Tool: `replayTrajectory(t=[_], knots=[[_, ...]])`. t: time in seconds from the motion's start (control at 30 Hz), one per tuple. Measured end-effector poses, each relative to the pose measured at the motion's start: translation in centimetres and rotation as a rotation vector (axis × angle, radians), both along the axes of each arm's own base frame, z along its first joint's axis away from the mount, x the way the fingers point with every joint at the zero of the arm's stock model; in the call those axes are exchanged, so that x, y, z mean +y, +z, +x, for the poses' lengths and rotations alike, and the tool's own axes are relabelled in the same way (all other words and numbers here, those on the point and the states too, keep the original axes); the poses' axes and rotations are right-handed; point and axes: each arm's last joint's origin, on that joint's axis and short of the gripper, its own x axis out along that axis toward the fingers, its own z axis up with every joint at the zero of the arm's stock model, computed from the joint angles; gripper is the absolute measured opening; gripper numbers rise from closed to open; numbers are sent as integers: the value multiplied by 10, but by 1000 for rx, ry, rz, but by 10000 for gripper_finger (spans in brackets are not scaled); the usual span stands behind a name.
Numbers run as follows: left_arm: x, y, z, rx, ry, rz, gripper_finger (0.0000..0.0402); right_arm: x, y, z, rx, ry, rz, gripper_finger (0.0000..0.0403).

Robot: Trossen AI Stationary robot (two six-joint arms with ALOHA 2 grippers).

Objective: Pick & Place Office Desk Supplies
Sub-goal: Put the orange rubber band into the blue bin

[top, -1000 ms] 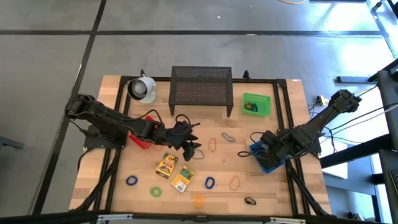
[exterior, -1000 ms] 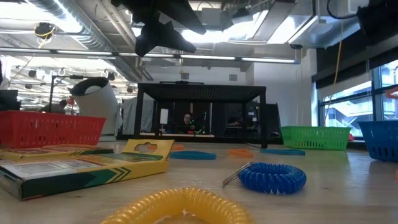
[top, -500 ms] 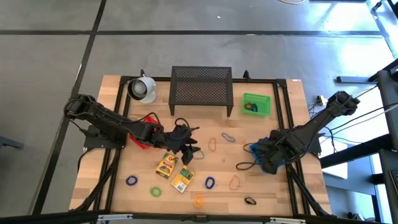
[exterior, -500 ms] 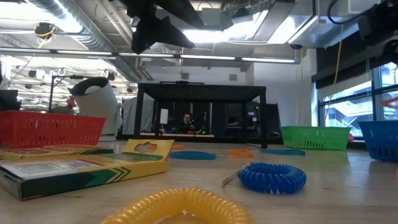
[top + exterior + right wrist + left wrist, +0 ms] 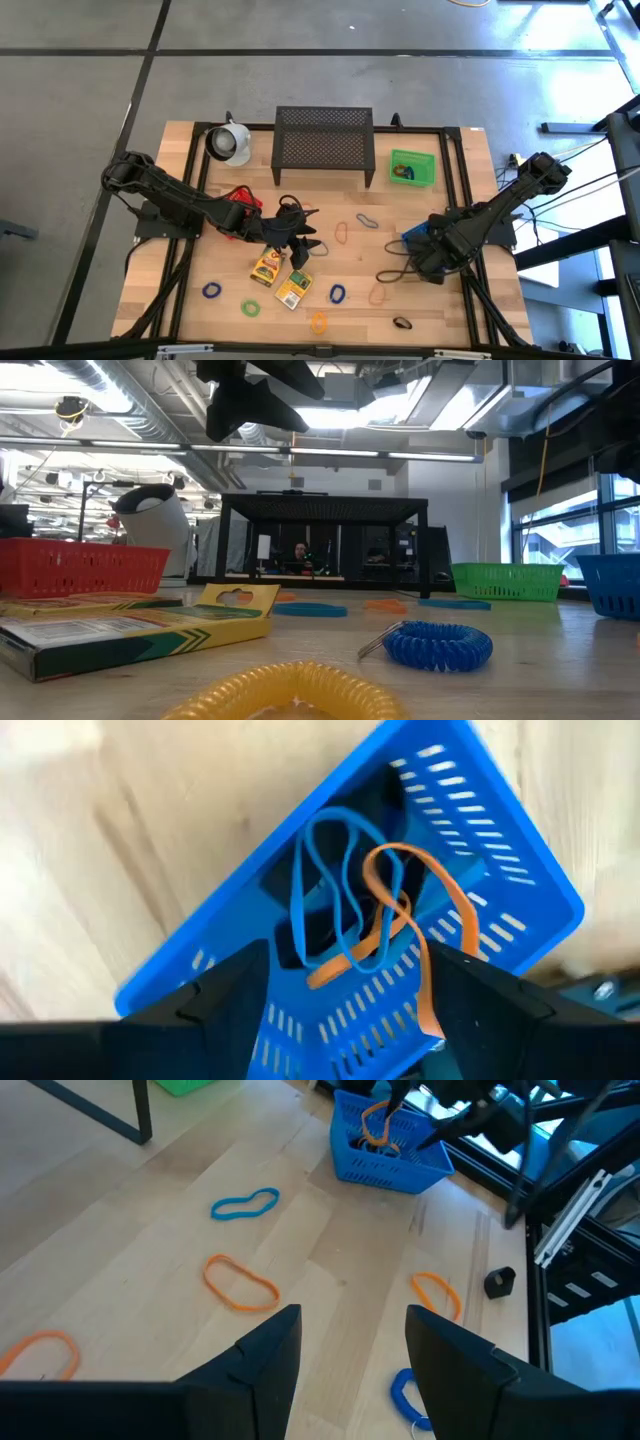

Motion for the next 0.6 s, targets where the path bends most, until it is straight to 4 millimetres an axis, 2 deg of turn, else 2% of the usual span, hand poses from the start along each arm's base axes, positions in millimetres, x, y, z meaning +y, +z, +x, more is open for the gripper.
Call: replayTrajectory(t=[0.2,0.33,0.6], knots=[[1,0,0,-6,26,20,175,-1,0,1,-73,-236,-46,263],[1,0,0,-6,28,22,175,-1,0,4,-161,-460,-59,263],[1,0,0,-6,29,19,175,1,0,4,-159,-619,-18,263]])
